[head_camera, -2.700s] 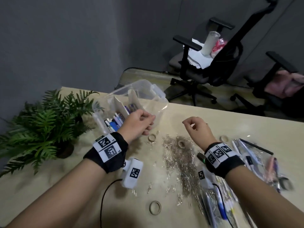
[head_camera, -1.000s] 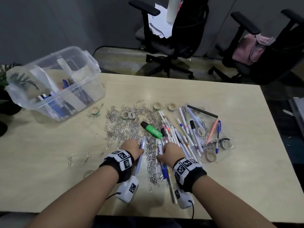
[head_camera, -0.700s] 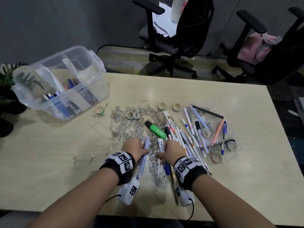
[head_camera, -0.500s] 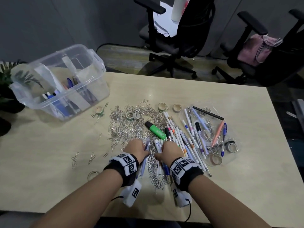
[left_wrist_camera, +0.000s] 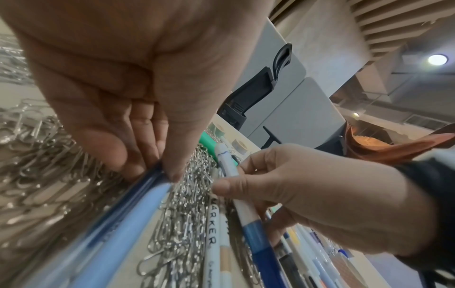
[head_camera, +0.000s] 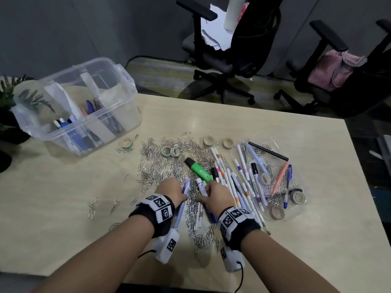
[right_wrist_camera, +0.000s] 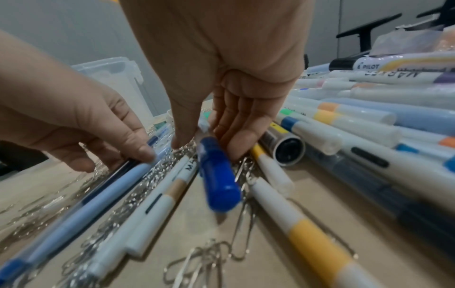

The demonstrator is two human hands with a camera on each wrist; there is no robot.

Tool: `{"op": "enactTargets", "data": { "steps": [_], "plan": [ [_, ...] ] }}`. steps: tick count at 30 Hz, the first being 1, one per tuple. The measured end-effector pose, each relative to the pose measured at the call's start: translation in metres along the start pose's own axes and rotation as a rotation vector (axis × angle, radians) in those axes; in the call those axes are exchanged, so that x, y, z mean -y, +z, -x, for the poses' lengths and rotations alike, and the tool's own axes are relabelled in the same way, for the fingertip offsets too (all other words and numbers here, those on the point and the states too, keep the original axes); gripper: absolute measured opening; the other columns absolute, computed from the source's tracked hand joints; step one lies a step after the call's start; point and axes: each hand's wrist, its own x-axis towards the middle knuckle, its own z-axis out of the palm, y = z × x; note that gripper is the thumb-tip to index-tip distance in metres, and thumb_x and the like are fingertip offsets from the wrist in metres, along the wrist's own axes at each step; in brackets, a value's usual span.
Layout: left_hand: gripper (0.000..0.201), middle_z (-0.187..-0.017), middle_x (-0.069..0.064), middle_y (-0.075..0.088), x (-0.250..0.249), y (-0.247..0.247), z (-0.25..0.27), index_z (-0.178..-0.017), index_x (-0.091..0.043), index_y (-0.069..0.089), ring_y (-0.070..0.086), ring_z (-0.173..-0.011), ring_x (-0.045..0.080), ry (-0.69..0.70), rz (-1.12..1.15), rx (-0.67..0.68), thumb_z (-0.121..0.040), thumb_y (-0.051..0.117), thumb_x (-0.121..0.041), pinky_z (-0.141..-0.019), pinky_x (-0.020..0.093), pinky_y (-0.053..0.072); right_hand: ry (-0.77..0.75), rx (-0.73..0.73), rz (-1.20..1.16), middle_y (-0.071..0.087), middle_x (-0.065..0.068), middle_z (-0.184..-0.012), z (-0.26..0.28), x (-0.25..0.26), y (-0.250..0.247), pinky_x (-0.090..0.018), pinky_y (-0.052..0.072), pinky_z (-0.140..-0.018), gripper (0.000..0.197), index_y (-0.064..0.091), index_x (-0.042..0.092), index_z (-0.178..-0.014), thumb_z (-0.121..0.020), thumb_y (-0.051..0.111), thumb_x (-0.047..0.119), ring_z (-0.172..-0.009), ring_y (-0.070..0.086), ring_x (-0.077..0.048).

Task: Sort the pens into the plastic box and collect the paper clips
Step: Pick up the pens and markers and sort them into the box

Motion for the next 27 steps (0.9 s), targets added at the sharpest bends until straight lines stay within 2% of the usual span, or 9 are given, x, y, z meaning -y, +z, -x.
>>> {"op": "enactTargets", "data": {
  "steps": [2,4,9,13,16,19,23,25,27],
  "plan": [
    [0.031,-0.057,0.005,0.052,0.003,-0.001,-0.001,-0.059,-0.010,0.058,0.051,-0.056,0.020,0.009,-0.003,-0.003,-0.078,0.074,-0.028,-0.062,0.030,0.049,-0.003,-0.014,-0.053,0.053,0.003,-0.074,0.000,-0.005,-0.002,-0.026,0.038,-0.053,0.040,0.045,0.017,-0.091,-0.078,0.074,0.042,-0.060,0.048,-0.011],
    [0.035,-0.055,0.002,0.048,0.005,-0.001,0.000,-0.057,-0.012,0.053,0.048,-0.053,0.018,0.019,0.001,-0.014,-0.078,0.075,-0.029,-0.058,0.029,0.045,0.011,-0.024,-0.065,0.056,0.002,-0.077,0.001,-0.009,-0.005,-0.029,0.045,-0.059,0.042,0.046,0.016,-0.093,-0.077,0.075,0.043,-0.065,0.053,-0.014],
    [0.038,-0.053,0.000,0.049,0.002,0.005,0.003,-0.053,-0.014,0.052,0.047,-0.051,0.016,0.011,-0.020,-0.015,-0.077,0.076,-0.031,-0.051,0.024,0.039,0.059,0.045,0.027,0.059,0.000,-0.085,0.001,-0.007,0.000,-0.025,0.049,-0.063,0.047,0.052,0.013,-0.098,-0.073,0.077,0.044,-0.075,0.059,-0.013],
    [0.040,-0.054,0.000,0.046,-0.002,0.004,0.002,-0.053,-0.016,0.047,0.046,-0.052,0.016,-0.019,-0.045,0.012,-0.079,0.074,-0.030,-0.046,0.023,0.034,0.043,0.077,0.126,0.053,0.001,-0.075,-0.002,0.002,0.003,-0.023,0.045,-0.055,0.040,0.051,0.011,-0.089,-0.078,0.075,0.042,-0.066,0.054,-0.013],
    [0.041,-0.053,0.001,0.043,-0.001,-0.001,0.002,-0.054,-0.014,0.044,0.043,-0.050,0.016,-0.038,0.015,0.043,-0.081,0.071,-0.027,-0.048,0.024,0.034,0.039,0.085,0.152,0.051,0.000,-0.072,-0.007,0.008,0.001,-0.025,0.045,-0.055,0.035,0.047,0.013,-0.082,-0.082,0.071,0.039,-0.067,0.055,-0.016],
    [0.046,-0.049,0.002,0.037,0.002,-0.007,0.003,-0.051,-0.014,0.040,0.038,-0.047,0.016,-0.028,0.068,0.065,-0.082,0.071,-0.027,-0.054,0.025,0.034,0.023,0.089,0.151,0.054,-0.001,-0.075,-0.009,0.010,0.002,-0.027,0.048,-0.059,0.031,0.046,0.014,-0.080,-0.084,0.068,0.036,-0.069,0.057,-0.017],
    [0.048,-0.050,0.001,0.032,0.005,-0.019,0.005,-0.051,-0.017,0.035,0.034,-0.050,0.017,0.003,0.160,0.039,-0.081,0.072,-0.027,-0.057,0.026,0.033,0.005,0.065,0.146,0.050,0.002,-0.071,-0.010,0.012,0.006,-0.022,0.039,-0.051,0.027,0.046,0.015,-0.079,-0.087,0.064,0.034,-0.064,0.052,-0.013],
    [0.046,-0.052,0.001,0.034,0.006,-0.025,0.005,-0.052,-0.018,0.037,0.035,-0.052,0.018,0.013,0.190,0.018,-0.082,0.071,-0.026,-0.057,0.027,0.033,-0.039,0.047,0.168,0.053,0.002,-0.076,-0.009,0.015,0.007,-0.021,0.039,-0.053,0.024,0.049,0.014,-0.083,-0.088,0.063,0.033,-0.067,0.052,-0.013],
    [0.036,-0.058,0.006,0.045,0.006,-0.031,0.006,-0.058,-0.013,0.047,0.044,-0.057,0.019,0.018,0.255,0.023,-0.084,0.070,-0.024,-0.060,0.032,0.042,-0.051,0.052,0.165,0.054,0.000,-0.079,-0.009,0.017,0.007,-0.023,0.044,-0.060,0.022,0.048,0.014,-0.082,-0.088,0.064,0.029,-0.070,0.053,-0.015]
  ]
}}
